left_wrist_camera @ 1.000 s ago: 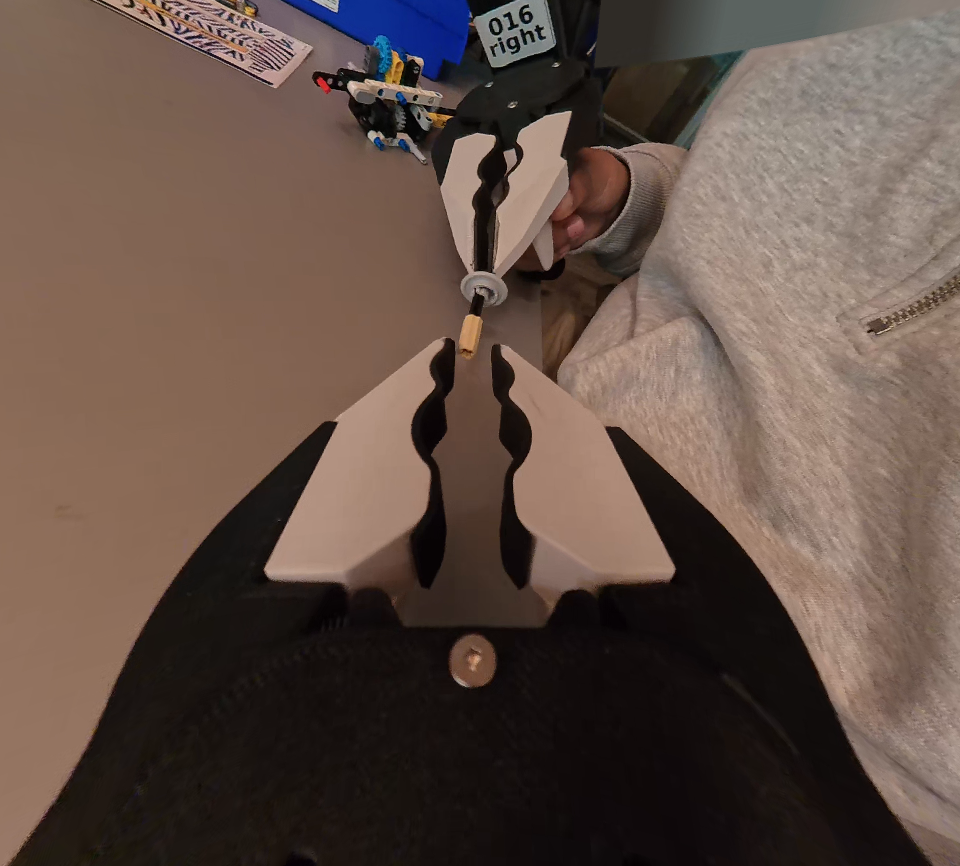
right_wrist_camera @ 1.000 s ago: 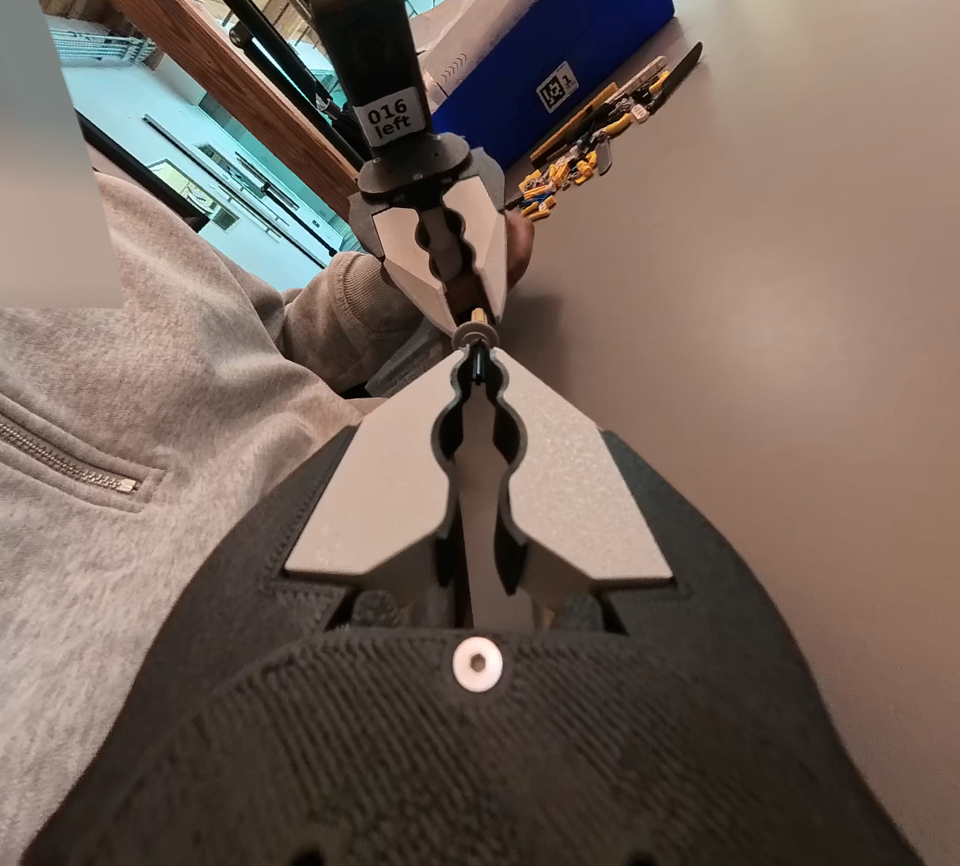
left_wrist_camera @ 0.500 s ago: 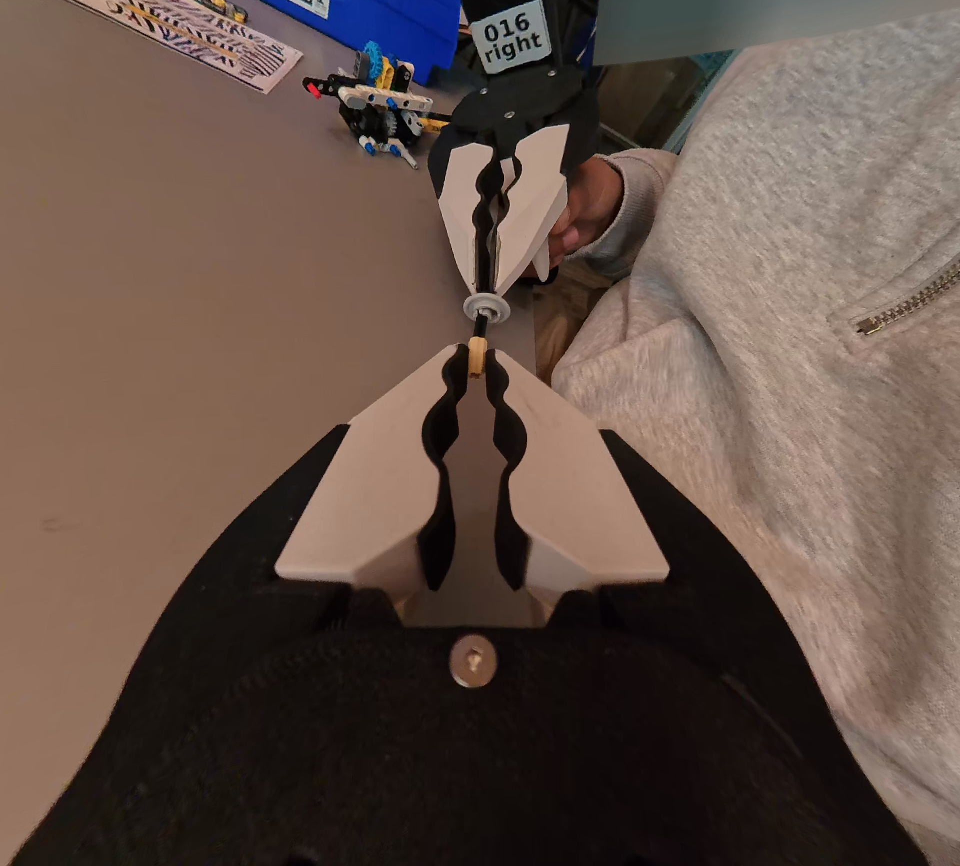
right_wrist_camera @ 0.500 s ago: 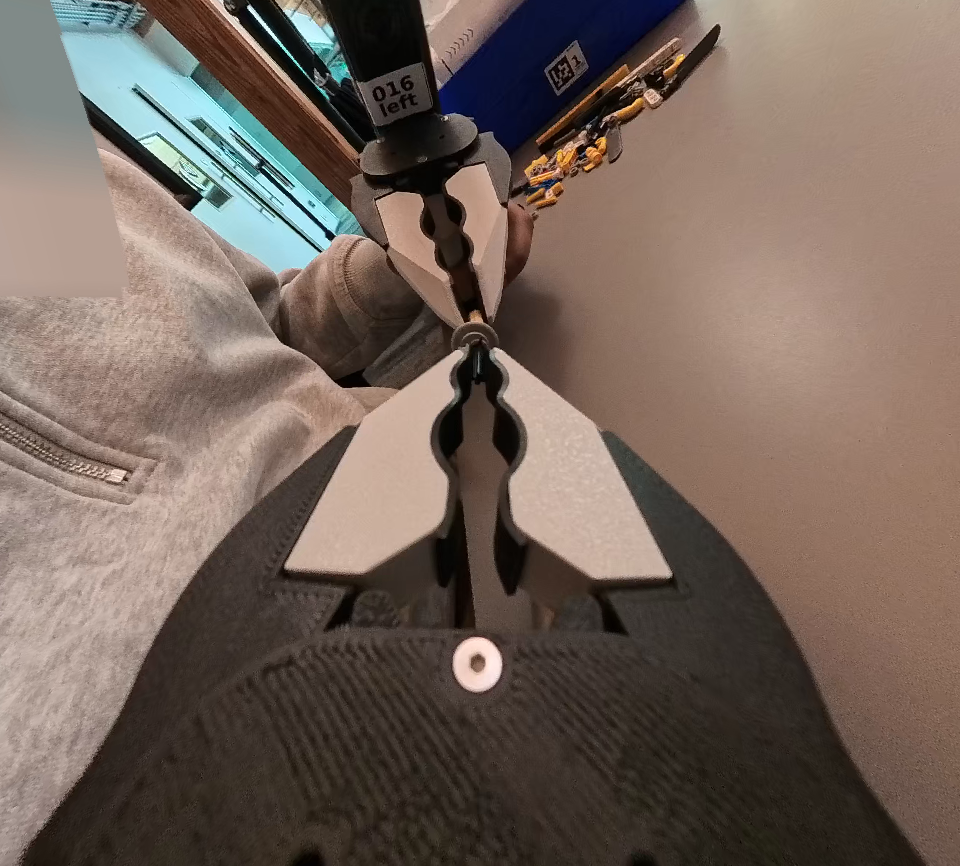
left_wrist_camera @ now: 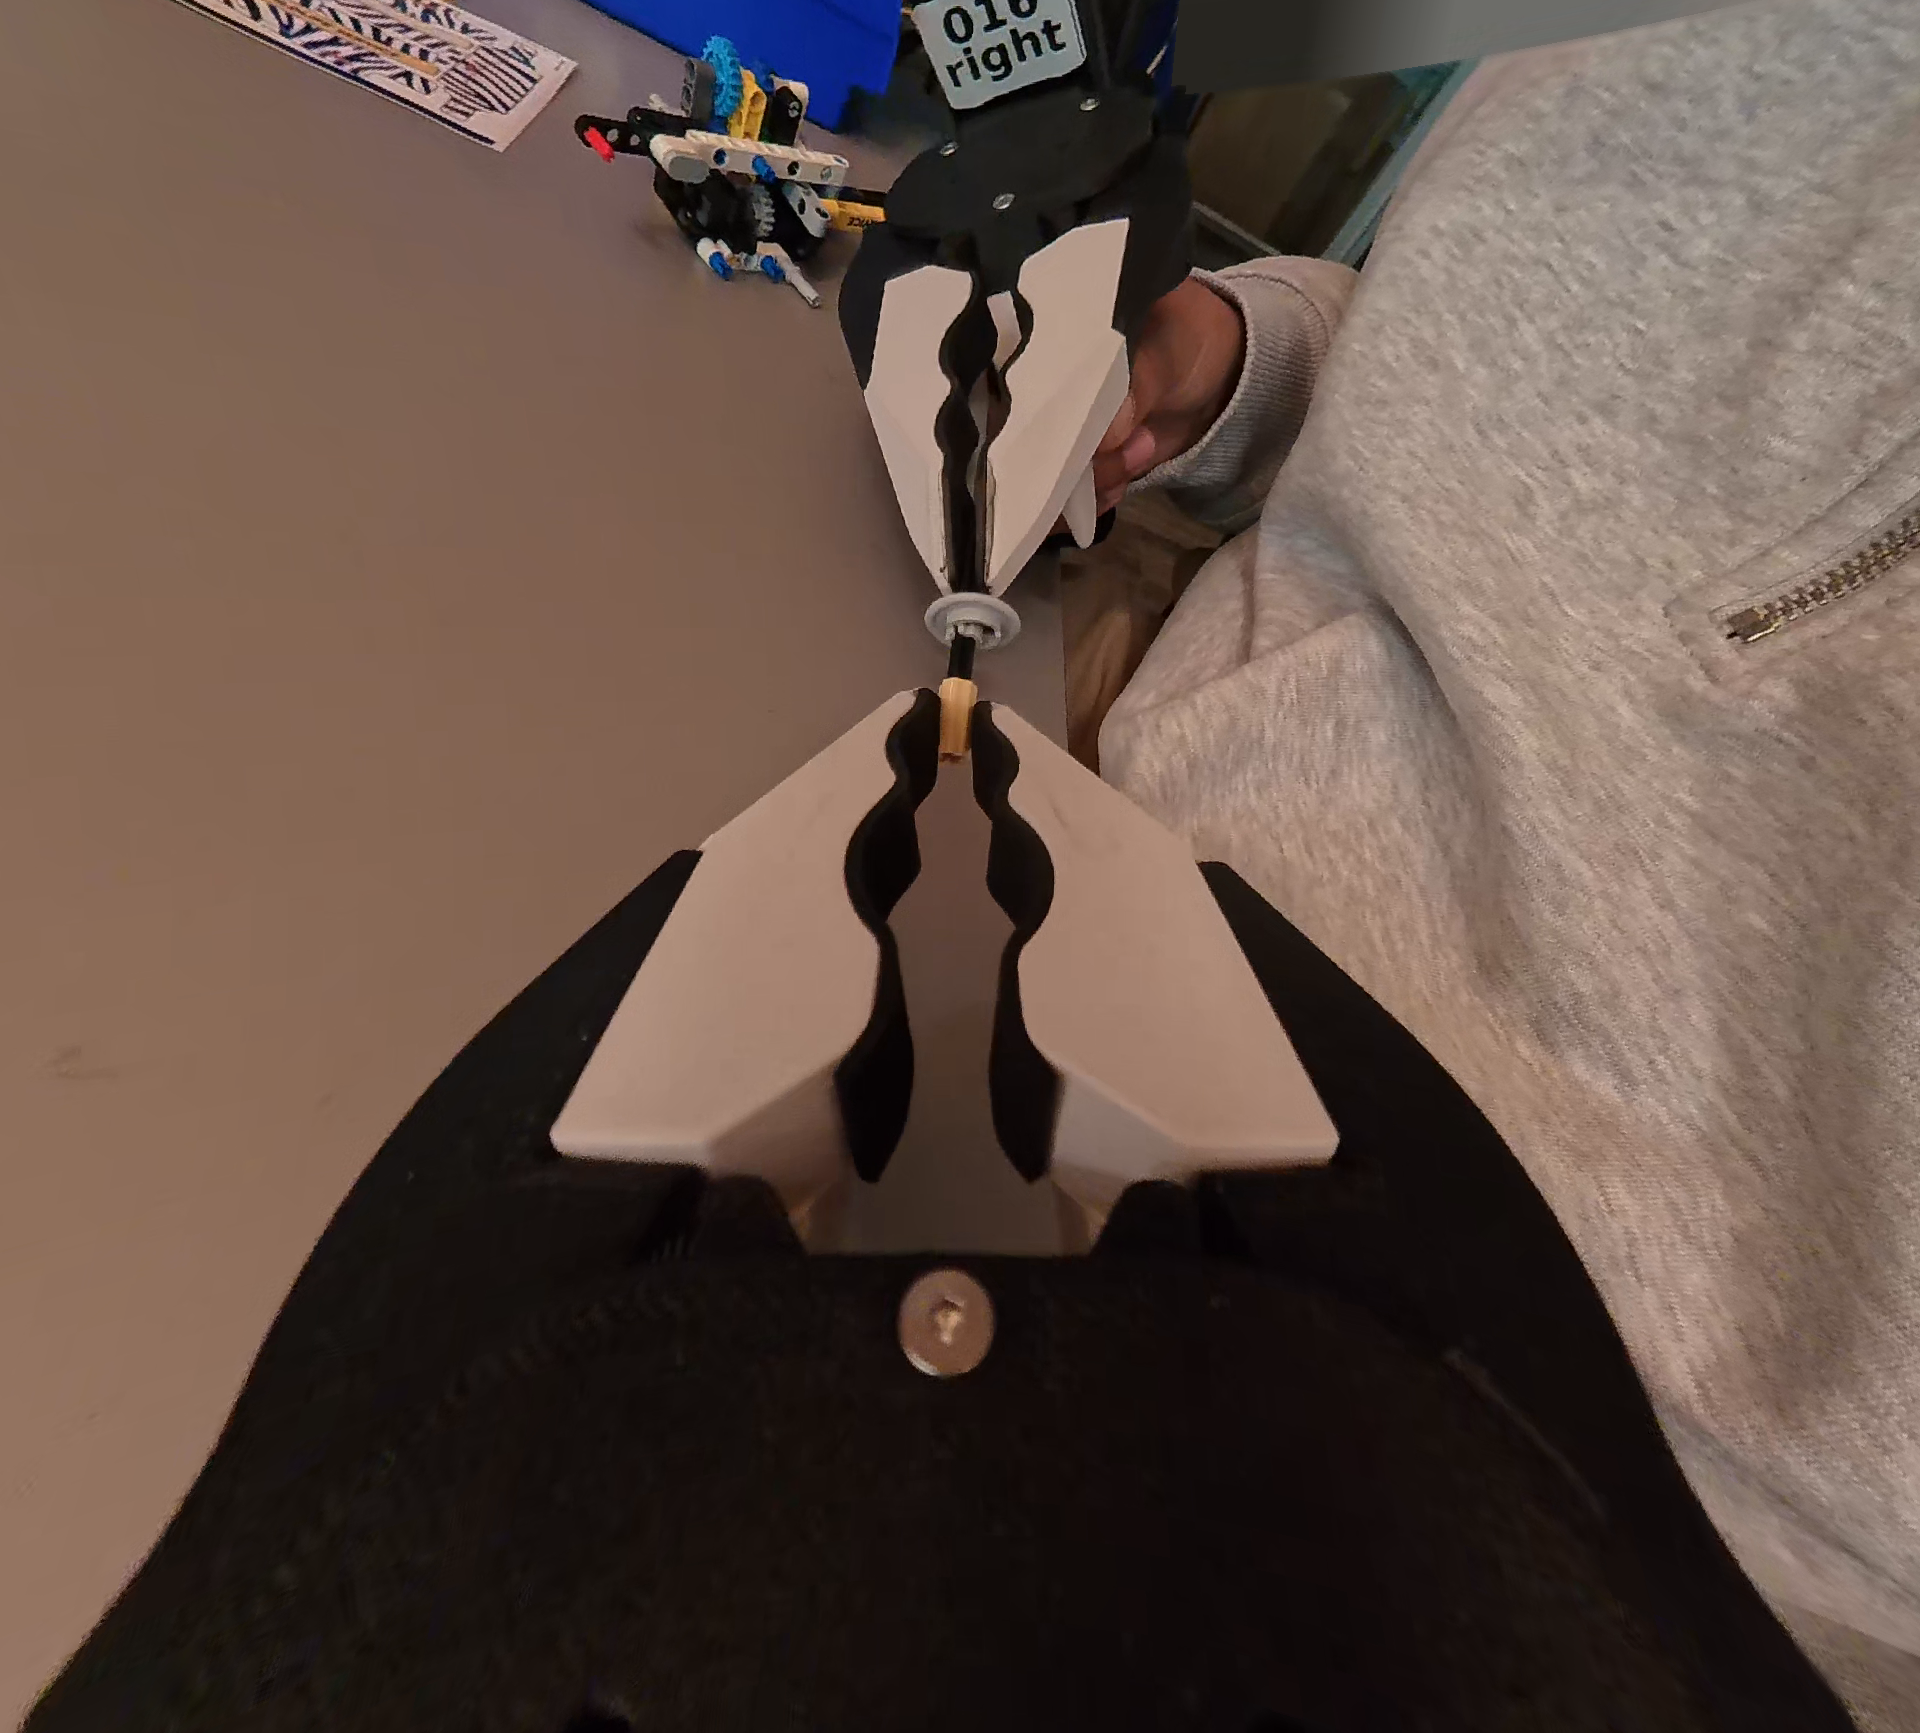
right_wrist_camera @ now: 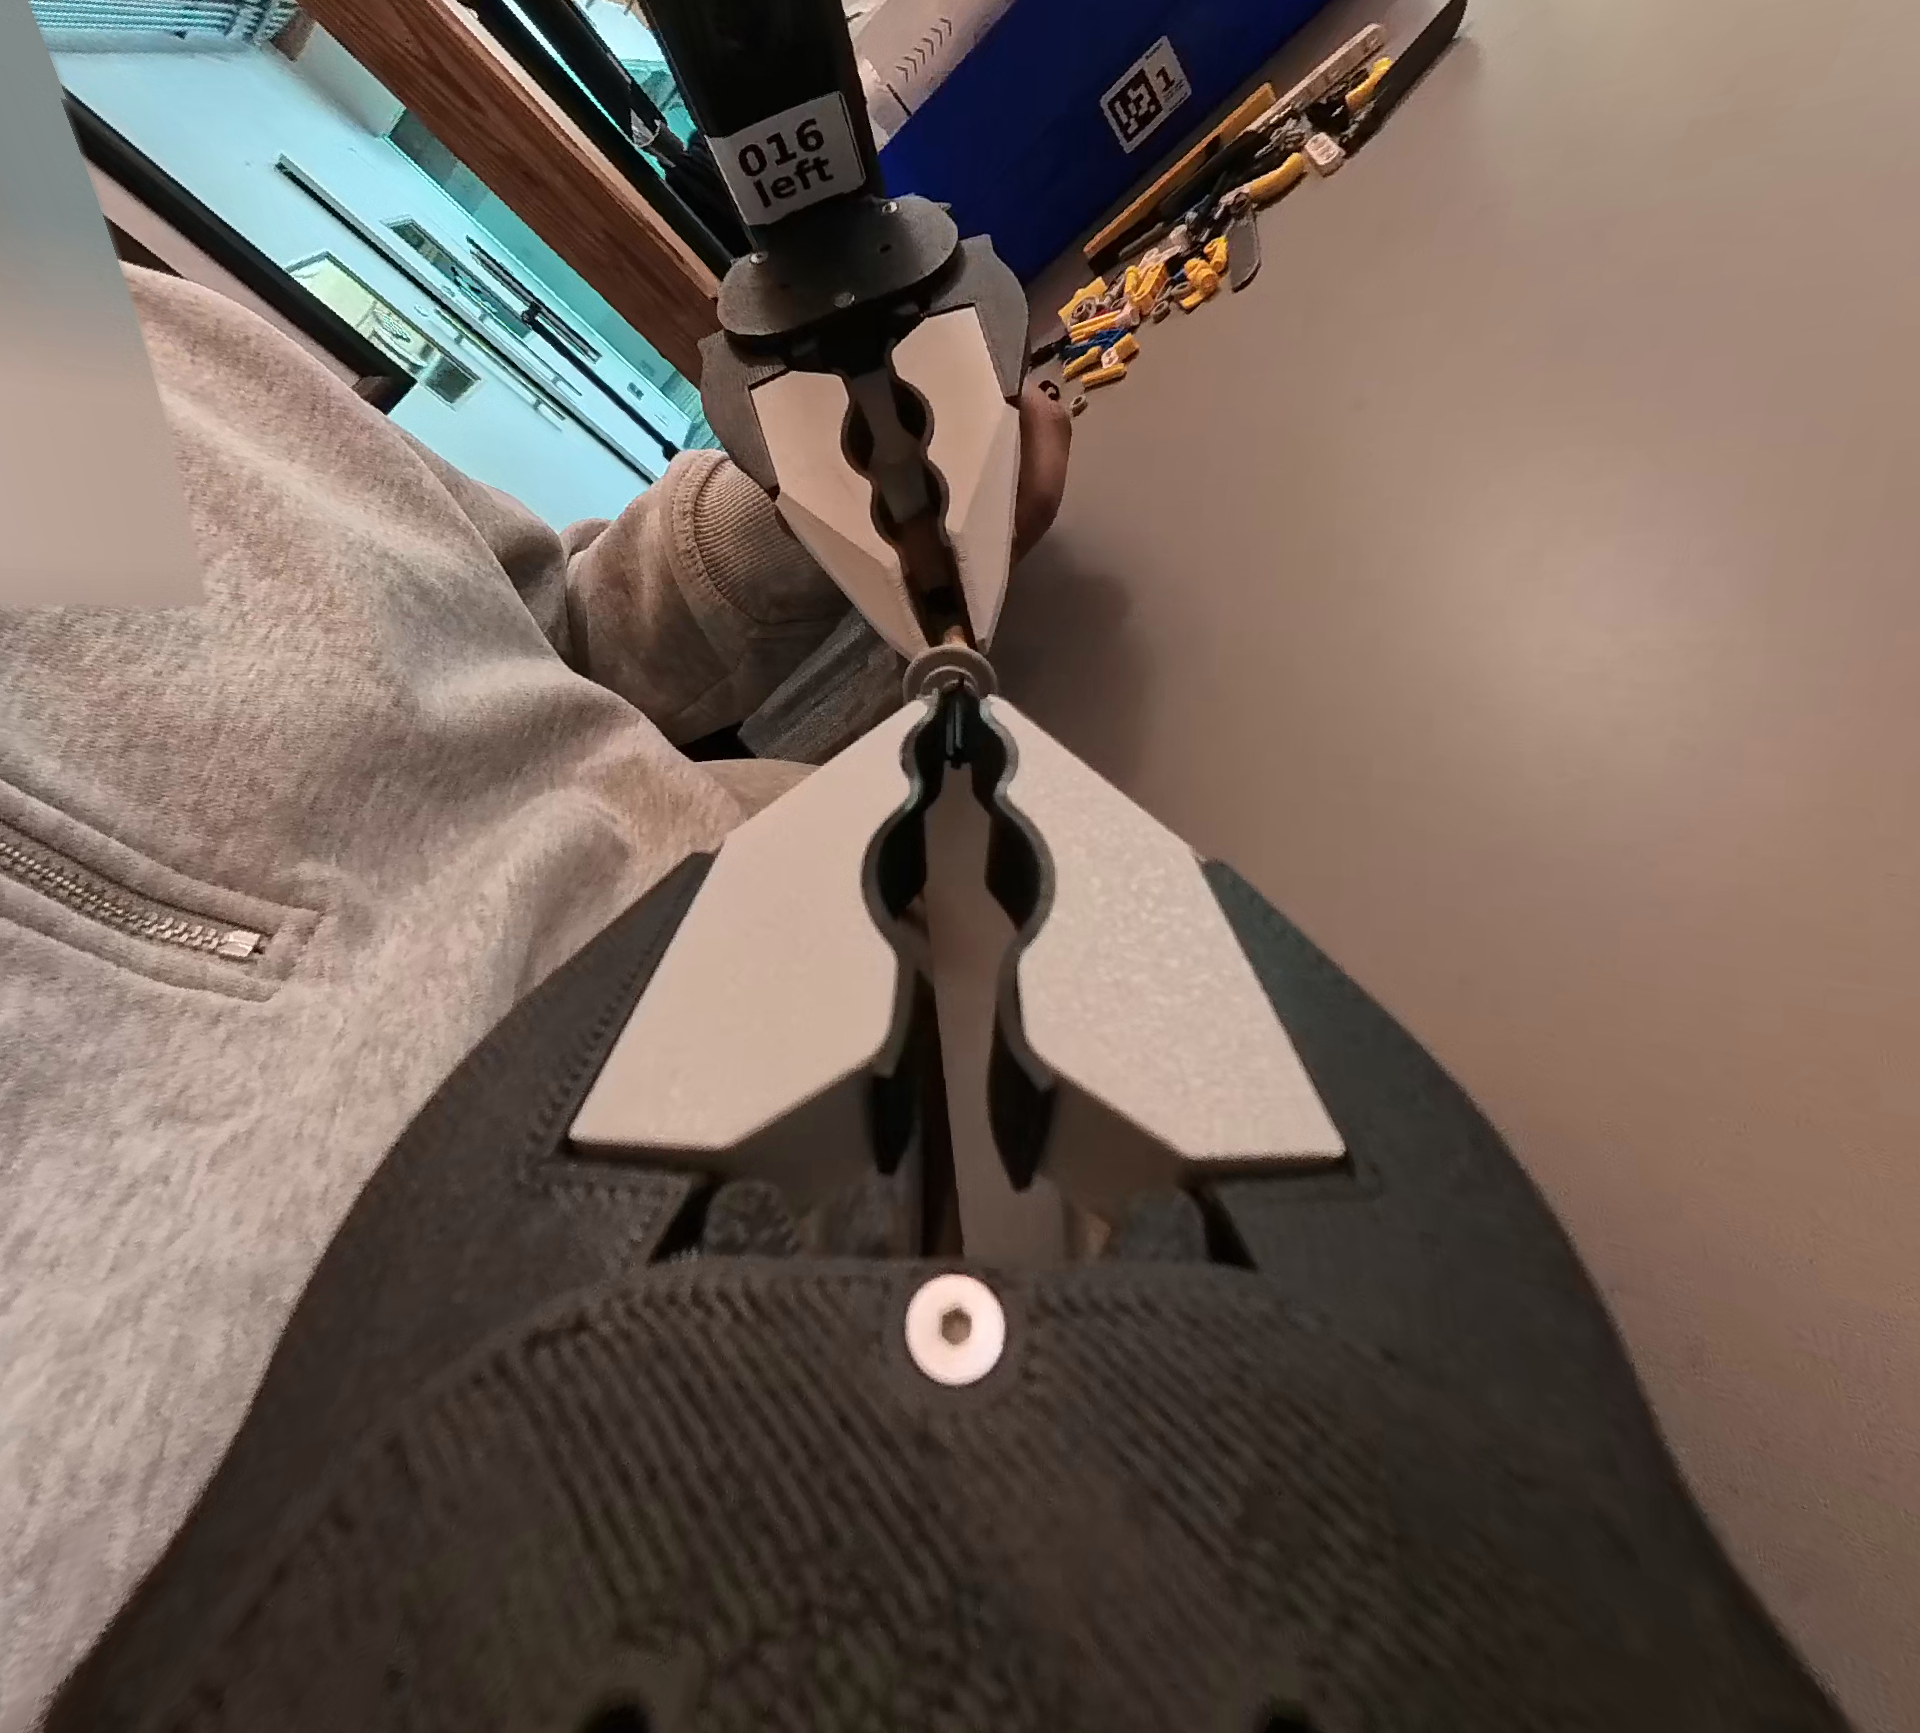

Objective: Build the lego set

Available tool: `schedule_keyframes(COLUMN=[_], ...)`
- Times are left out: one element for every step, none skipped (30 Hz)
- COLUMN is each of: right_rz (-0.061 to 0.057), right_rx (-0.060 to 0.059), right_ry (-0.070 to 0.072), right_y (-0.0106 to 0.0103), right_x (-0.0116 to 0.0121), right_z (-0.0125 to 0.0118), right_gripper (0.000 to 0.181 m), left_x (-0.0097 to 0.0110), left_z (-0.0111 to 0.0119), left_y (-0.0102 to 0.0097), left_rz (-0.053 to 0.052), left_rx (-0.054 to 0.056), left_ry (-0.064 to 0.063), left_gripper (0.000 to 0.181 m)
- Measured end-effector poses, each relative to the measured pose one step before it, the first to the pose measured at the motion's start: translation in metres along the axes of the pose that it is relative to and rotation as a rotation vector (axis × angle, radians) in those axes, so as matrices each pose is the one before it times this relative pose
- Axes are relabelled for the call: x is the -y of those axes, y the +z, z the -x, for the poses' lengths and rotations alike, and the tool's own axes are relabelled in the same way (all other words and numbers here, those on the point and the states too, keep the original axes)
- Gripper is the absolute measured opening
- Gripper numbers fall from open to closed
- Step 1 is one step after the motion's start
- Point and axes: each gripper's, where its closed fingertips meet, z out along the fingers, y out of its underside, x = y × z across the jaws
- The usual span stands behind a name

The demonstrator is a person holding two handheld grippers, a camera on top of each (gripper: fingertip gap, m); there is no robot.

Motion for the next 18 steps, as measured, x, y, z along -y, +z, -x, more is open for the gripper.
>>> schedule_keyframes(right_rz=[0.0028, 0.0021, 0.0024, 0.0027, 0.0022, 0.0022, 0.0022, 0.0022, 0.0031, 0.004, 0.0041, 0.0043, 0.0062, 0.0077, 0.0048, 0.0027, 0.0065, 0.0431], right_rx=[0.0006, -0.0016, -0.0024, -0.0015, -0.0009, -0.0006, -0.0006, -0.0011, -0.0028, -0.0037, -0.0039, -0.0058, -0.0078, -0.0083, -0.0082, -0.0083, -0.0099, 0.0054], right_ry=[0.003, -0.0002, -0.0017, 0.0002, 0.0015, 0.0013, 0.0006, -0.0001, -0.0008, -0.0014, -0.0015, -0.0026, -0.0052, -0.0067, -0.0059, -0.0049, -0.004, -0.0077], right_y=[0.00019, 0.00019, 0.00019, 0.00017, 0.00017, 0.00016, 0.00024, 0.00016, 0.00034, 0.00037, 0.00028, 0.00032, 0.00046, 0.00041, 0.00039, 0.00032, 0.00121, 0.00579], right_x=[-0.00045, -0.00031, -0.00032, -0.00047, -0.00035, -0.00036, -0.00024, -0.00026, -0.00044, -0.00051, -0.00055, -0.00069, -0.00071, -0.00102, -0.00062, -0.00034, -0.00086, -0.00635], right_z=[-0.00016, -0.00012, -0.00006, -0.00015, -0.00018, -0.00016, -0.00016, -0.00012, -0.00028, -0.00031, -0.00034, -0.00053, -0.00053, -0.00055, -0.00054, -0.00052, -0.00086, 0.00276], right_gripper=[0.003, 0.003, 0.003, 0.003, 0.003, 0.003, 0.003, 0.003, 0.003, 0.003, 0.003, 0.003, 0.003, 0.003, 0.002, 0.002, 0.002, 0.003], left_x=[0.00011, 0.00001, -0.00009, -0.0001, -0.00037, -0.00033, -0.00007, -0.0001, -0.00022, -0.00019, -0.00023, -0.00043, -0.00046, -0.00066, -0.00067, -0.00078, 0.00058, 0.00968], left_z=[0.0001, 0.00017, 0.00016, 0.00019, 0.00016, 0.00003, 0.00022, 0.00023, 0.00037, 0.00032, 0.00054, 0.0007, 0.0006, 0.00037, 0.00018, -0.00003, -0.00312, -0.01351], left_y=[-0.00011, -0.00001, 0.00001, 0.00019, 0.00022, 0.00032, 0.00012, 0.00002, 0.00027, 0.00014, 0.00021, 0.00041, 0.00039, 0.00056, 0.00066, 0.00059, 0.00097, 0.00489], left_rz=[-0.0014, 0.0002, 0.0003, 0.0007, 0.0025, 0.0028, 0.0, 0.0004, 0.0021, 0.001, 0.0014, 0.0033, 0.0039, 0.0048, 0.0058, 0.0063, -0.0032, -0.0594], left_rx=[0.0007, -0.0001, -0.0007, 0.0011, 0.0016, 0.0006, 0.0015, 0.0011, 0.0014, 0.0025, 0.0042, 0.0041, 0.0029, 0.0039, 0.0052, 0.0028, -0.017, -0.0725], left_ry=[0.0002, -0.0021, -0.0017, -0.0004, 0.0003, -0.0002, 0.0, -0.0007, -0.0022, 0.0, 0.0003, -0.0024, -0.0025, 0.0008, 0.004, 0.0037, 0.0087, 0.0153], left_gripper=[0.002, 0.002, 0.001, 0.001, 0.001, 0.002, 0.001, 0.001, 0.001, 0.001, 0.001, 0.001, 0.001, 0.0, 0.0, 0.0, 0.0, 0.0])
